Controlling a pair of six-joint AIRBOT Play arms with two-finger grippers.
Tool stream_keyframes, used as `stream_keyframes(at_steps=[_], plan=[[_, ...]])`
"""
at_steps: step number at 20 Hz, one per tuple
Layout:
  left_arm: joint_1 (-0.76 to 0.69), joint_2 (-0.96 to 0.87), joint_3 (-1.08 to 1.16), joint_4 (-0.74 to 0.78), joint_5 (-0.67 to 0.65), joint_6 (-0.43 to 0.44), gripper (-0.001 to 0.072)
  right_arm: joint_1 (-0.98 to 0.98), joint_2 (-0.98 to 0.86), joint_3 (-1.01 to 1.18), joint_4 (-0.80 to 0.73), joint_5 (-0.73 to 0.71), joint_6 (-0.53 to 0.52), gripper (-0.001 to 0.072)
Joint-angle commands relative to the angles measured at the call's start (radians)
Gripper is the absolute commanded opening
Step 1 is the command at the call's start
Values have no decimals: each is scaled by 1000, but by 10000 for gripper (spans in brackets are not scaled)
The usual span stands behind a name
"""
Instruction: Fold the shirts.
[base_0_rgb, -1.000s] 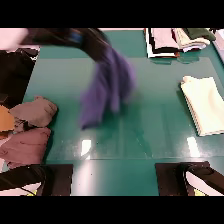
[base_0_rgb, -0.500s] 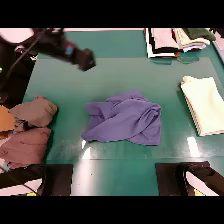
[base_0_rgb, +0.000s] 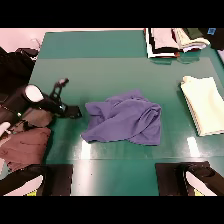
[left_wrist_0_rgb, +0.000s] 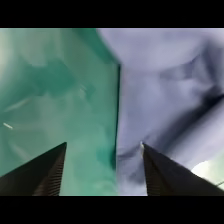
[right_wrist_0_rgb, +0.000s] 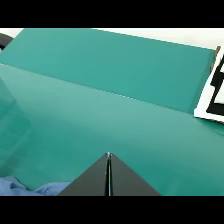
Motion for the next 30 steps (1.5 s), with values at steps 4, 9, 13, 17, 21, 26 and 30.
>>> stream_keyframes(at_steps=[4, 9, 13, 17, 21, 26, 30], plan=[[-8, -91, -150, -291, 200, 119, 549, 19, -8, -12, 21, -8, 2, 17], [-112, -167, -147, -351, 287, 118, 547, 20, -8, -12, 23, -7, 2, 17], [-102, -157, -76, -360, 299, 118, 23, -3, -8, -12, 18, 60, 2, 16], [25, -90, 115, -310, 202, 119, 23, -158, -40, -55, 15, 351, 2, 17], [72, -38, 285, -199, 138, 119, 23, -342, -6, -409, 15, 341, 0, 17], [72, -35, 318, -179, 125, 118, 23, -363, -50, -887, 153, 208, -67, 410], [72, -35, 318, -176, 123, 117, 23, -191, -192, -1003, 278, 51, -74, 409]])
